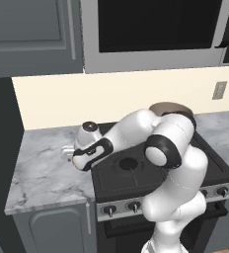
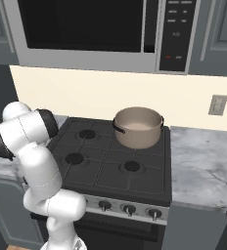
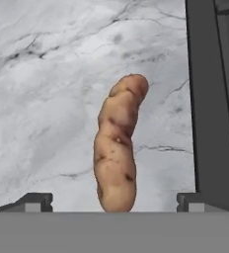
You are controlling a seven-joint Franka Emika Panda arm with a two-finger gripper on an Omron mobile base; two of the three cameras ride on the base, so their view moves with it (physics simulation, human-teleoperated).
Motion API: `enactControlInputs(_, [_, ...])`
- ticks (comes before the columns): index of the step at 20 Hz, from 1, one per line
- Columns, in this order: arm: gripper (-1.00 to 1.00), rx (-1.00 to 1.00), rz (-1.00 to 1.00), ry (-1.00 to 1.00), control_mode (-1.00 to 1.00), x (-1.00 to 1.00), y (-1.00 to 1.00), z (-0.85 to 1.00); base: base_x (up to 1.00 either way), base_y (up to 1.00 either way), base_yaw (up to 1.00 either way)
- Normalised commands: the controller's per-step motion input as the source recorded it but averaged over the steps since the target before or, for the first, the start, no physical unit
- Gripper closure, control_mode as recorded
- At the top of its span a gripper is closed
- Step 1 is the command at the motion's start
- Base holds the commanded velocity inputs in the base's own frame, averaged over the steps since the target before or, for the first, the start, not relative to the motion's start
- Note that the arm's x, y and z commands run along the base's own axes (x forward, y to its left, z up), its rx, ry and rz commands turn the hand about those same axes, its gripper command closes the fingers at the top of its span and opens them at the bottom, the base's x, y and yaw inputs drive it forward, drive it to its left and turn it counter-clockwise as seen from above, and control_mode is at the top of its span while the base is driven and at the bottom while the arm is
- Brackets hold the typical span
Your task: Turn on the burner for the pot on the stove. Wait thirty seconds for the pot to heat up. Then add the potato to the pot.
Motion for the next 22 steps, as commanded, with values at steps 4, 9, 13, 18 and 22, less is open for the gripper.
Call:
enactControlInputs(4, [-1.00, -0.04, 0.00, 0.07, -1.00, 0.03, 0.05, -0.39, 0.00, 0.00, 0.00])
enactControlInputs(9, [-1.00, -0.01, 0.00, 0.01, -1.00, 0.10, 0.00, -0.21, 0.00, 0.00, 0.00])
enactControlInputs(13, [-1.00, 0.00, 0.00, 0.00, -1.00, 0.26, 0.00, 0.00, 0.00, 0.00, 0.00])
enactControlInputs(18, [-1.00, 0.00, 0.00, 0.00, -1.00, 0.28, 0.00, 0.00, 0.00, 0.00, 0.00])
enactControlInputs(22, [1.00, 0.00, 0.00, 0.00, -1.00, 0.16, 0.02, -0.09, 0.00, 0.00, 0.00])
